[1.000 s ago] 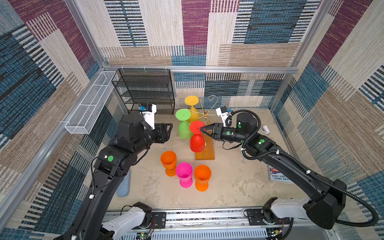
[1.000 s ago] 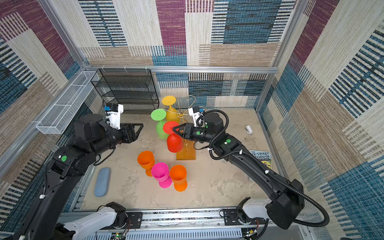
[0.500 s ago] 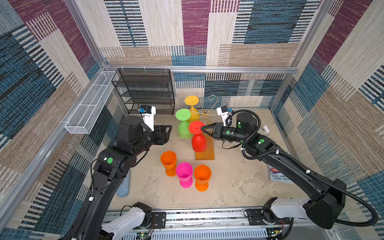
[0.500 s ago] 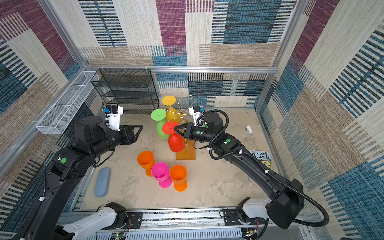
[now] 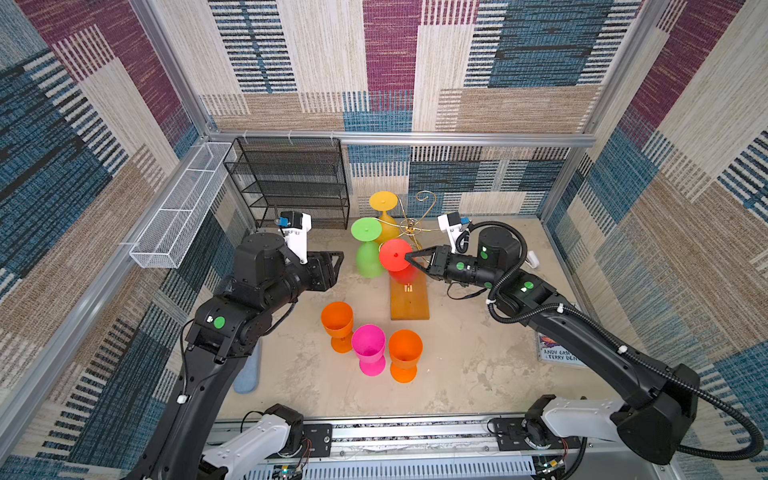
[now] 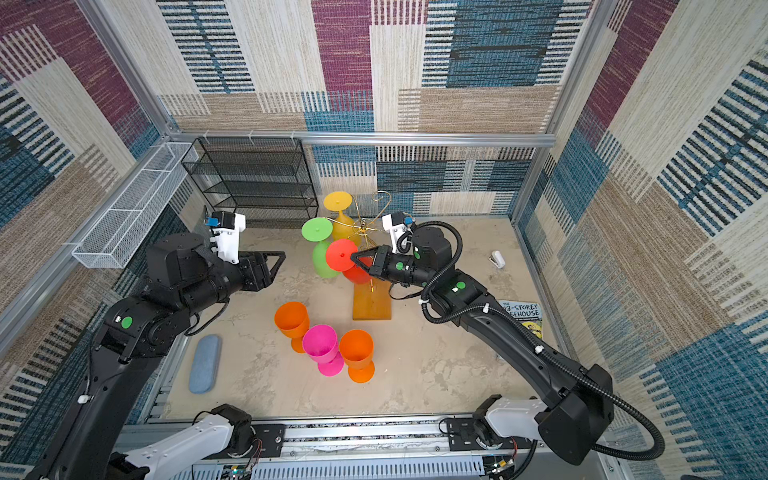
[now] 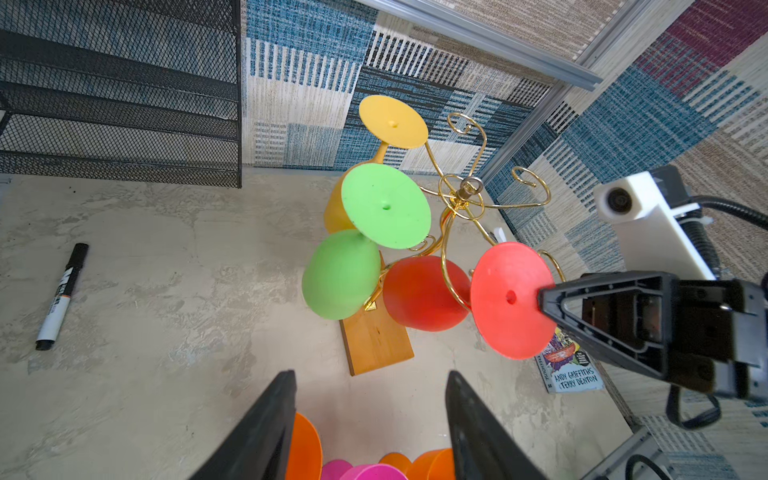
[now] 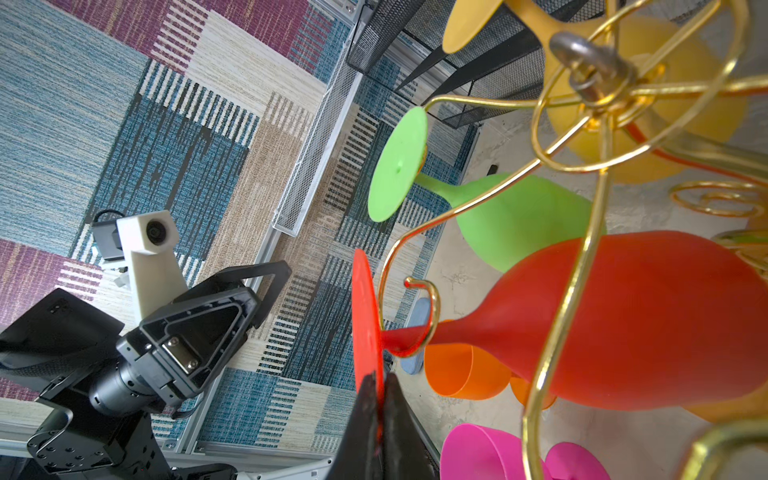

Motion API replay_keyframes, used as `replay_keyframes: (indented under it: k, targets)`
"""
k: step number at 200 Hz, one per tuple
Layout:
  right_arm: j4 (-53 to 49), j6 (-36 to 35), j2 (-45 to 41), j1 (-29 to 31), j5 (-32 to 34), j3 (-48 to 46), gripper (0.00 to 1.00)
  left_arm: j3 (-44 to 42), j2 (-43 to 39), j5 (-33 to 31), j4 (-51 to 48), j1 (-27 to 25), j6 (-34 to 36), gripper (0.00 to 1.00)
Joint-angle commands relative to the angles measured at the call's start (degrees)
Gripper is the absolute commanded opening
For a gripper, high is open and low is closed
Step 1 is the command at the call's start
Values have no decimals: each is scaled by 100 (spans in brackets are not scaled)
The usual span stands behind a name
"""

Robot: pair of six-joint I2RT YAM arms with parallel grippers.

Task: Take the wine glass off the wine glass rack
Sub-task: 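Align the right gripper around the red glass's foot on the rack, then close the right gripper on the red glass's foot and lift it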

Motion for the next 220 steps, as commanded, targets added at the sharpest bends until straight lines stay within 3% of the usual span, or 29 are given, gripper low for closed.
replay_keyframes:
  k: [1, 108, 220]
  targets:
    - [441, 180, -54, -2, -202, -54, 5, -12, 12, 95, 170, 20, 17, 60]
    - [1300, 798, -36, -135, -802, -284, 0, -82, -101, 131, 137, 44, 8, 60]
    - [1181, 933, 374, -149, -1152, 216, 0, -99, -103, 210, 129, 55, -1, 60]
